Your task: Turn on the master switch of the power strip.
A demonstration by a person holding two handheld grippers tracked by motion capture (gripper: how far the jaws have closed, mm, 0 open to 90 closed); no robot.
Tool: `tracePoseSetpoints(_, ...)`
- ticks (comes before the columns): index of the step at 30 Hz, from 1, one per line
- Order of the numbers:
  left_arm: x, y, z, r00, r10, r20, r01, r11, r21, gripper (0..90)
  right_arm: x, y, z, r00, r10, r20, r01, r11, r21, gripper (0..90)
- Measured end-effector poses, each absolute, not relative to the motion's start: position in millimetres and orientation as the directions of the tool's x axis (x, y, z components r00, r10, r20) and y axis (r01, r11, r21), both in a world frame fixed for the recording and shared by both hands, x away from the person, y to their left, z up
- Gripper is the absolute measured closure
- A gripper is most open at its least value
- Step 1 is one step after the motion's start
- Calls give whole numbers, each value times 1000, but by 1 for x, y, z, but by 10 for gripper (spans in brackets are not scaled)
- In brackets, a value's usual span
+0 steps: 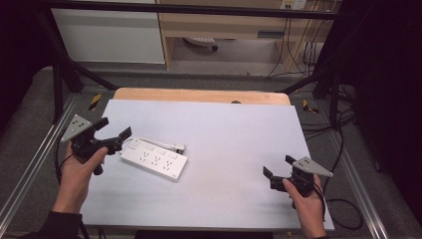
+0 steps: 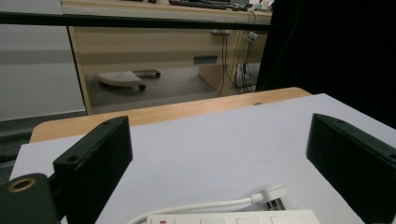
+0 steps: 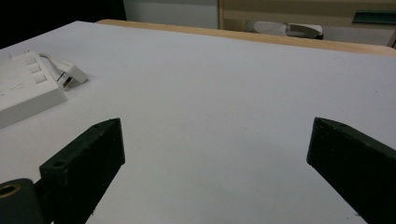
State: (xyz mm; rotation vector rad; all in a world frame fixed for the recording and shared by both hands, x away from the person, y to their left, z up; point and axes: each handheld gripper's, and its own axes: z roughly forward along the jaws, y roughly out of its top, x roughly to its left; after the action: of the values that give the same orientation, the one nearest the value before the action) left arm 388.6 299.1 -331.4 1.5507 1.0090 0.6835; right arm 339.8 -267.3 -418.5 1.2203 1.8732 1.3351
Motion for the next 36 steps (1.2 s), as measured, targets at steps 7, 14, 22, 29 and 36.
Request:
tracePoseSetpoints(7,399,297,-338,468,880,-83,230,-31,973,88,340,-267,-419,-450,890,77,367,106,924,45)
tracePoseSetpoints(14,410,296,-346,461,884,-77,262,-52,964,139,343,-267,-421,-451,889,78,376,110,920,44)
tracePoseSetpoints(22,419,293,-359,465,881,-86,291,-61,955,123,343,-267,-421,-447,891,75,377,112,919,45)
tracePoseSetpoints(29,423,292,-364,444,893,-76,305,-70,950,176,343,-267,-421,-448,891,74,379,115,918,44)
tracePoseSetpoints(36,427,292,-372,429,900,-80,344,-81,935,230,343,-266,-422,-449,891,72,382,118,917,44)
